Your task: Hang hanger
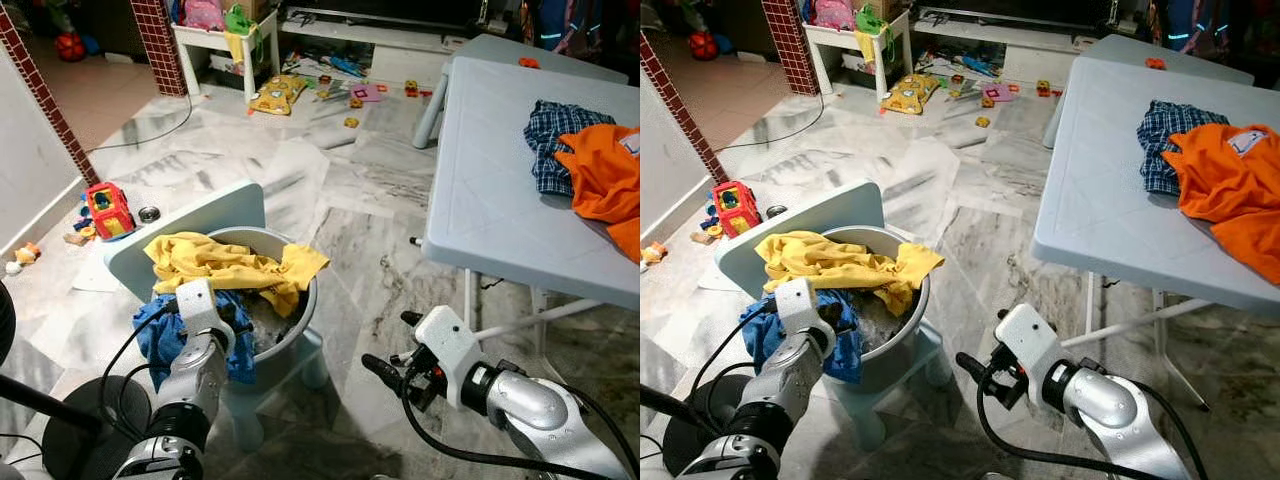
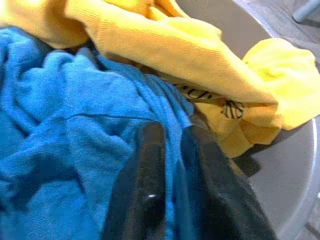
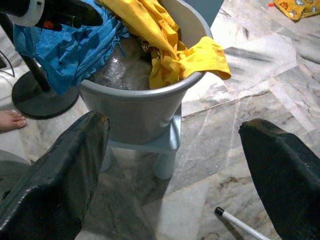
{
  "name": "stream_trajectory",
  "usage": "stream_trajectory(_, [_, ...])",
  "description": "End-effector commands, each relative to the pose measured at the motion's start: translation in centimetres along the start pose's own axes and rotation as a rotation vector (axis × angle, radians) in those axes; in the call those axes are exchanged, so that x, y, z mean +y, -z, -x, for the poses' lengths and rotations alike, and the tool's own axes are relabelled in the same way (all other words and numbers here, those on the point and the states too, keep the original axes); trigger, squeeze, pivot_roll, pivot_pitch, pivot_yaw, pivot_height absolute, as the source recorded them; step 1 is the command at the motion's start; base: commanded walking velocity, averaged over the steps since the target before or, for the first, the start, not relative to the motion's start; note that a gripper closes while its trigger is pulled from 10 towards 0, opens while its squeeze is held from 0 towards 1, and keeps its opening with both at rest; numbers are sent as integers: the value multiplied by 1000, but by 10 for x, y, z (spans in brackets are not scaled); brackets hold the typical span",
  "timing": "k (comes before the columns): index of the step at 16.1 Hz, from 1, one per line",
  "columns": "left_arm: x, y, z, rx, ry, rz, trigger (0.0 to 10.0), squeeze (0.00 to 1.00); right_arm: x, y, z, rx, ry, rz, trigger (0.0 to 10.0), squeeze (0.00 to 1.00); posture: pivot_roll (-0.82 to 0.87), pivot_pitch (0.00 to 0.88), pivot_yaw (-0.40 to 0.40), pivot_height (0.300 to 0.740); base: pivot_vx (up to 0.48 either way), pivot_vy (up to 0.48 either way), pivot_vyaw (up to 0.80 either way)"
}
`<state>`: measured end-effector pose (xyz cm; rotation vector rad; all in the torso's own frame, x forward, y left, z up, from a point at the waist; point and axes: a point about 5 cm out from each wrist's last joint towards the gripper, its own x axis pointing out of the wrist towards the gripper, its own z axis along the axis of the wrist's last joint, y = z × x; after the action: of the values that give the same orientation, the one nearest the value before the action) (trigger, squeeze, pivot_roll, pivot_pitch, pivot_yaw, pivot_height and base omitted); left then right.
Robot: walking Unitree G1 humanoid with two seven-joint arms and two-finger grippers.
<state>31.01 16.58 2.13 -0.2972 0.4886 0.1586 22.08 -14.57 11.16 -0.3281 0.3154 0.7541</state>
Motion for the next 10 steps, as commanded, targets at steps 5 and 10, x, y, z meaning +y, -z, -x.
stream_trajectory(5, [14,4,9,-28,-127,-42,10000,1000,2,0,0,-1,-4,12,10000,0,-282,54,-28,740,0,0,0])
stream_trajectory(10, [25,27,40,-34,-124,-81,10000,1000,11,5,5,-2,-10,-40,10000,0,-251,107,-51,740,0,0,0])
